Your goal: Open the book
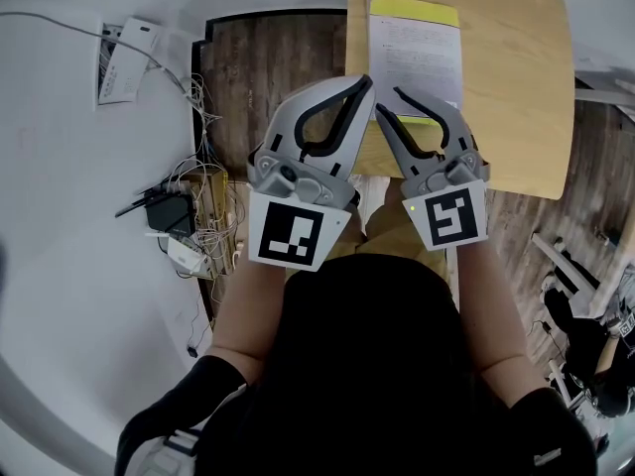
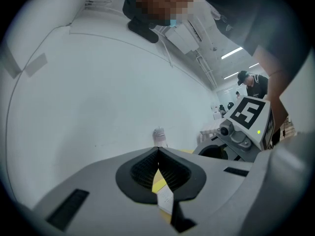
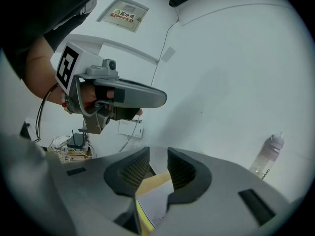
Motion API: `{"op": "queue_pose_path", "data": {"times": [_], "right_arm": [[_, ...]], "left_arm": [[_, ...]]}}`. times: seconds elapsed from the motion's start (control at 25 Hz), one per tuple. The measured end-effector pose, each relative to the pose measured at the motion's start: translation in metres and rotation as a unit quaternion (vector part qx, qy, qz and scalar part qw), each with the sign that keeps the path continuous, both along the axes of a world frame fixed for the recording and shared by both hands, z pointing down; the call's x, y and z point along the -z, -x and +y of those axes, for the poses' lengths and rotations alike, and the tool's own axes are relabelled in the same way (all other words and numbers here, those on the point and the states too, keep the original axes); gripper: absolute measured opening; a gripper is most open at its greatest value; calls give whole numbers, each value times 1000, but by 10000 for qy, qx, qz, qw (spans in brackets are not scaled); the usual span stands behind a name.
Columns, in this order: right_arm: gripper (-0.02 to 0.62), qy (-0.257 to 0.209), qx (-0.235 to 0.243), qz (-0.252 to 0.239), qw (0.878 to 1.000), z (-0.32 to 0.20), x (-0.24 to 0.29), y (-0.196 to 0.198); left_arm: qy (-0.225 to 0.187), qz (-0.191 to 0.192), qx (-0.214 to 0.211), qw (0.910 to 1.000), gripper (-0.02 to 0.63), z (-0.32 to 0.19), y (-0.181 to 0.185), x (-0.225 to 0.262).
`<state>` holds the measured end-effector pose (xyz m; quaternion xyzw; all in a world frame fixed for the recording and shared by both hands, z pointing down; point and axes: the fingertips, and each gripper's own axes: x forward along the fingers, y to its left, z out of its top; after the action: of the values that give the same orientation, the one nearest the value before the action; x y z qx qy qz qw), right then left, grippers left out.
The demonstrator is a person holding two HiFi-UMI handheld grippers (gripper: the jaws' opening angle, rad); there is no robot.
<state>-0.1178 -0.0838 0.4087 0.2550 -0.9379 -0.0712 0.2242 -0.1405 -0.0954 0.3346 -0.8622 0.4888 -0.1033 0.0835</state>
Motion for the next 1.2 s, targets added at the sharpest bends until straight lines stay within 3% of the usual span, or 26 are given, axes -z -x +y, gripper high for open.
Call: {"op": "queue_pose_path", "data": {"times": [0.4,1.2], "right_arm": [[151,458,275,430,9976,17,-62,10],[169,1000,210,1449,9842,18,-146,0]], "left_arm": [[104,-22,52,9999,11,7,5,-11],[252,-28,68,9997,11,9,7,-24]]}}
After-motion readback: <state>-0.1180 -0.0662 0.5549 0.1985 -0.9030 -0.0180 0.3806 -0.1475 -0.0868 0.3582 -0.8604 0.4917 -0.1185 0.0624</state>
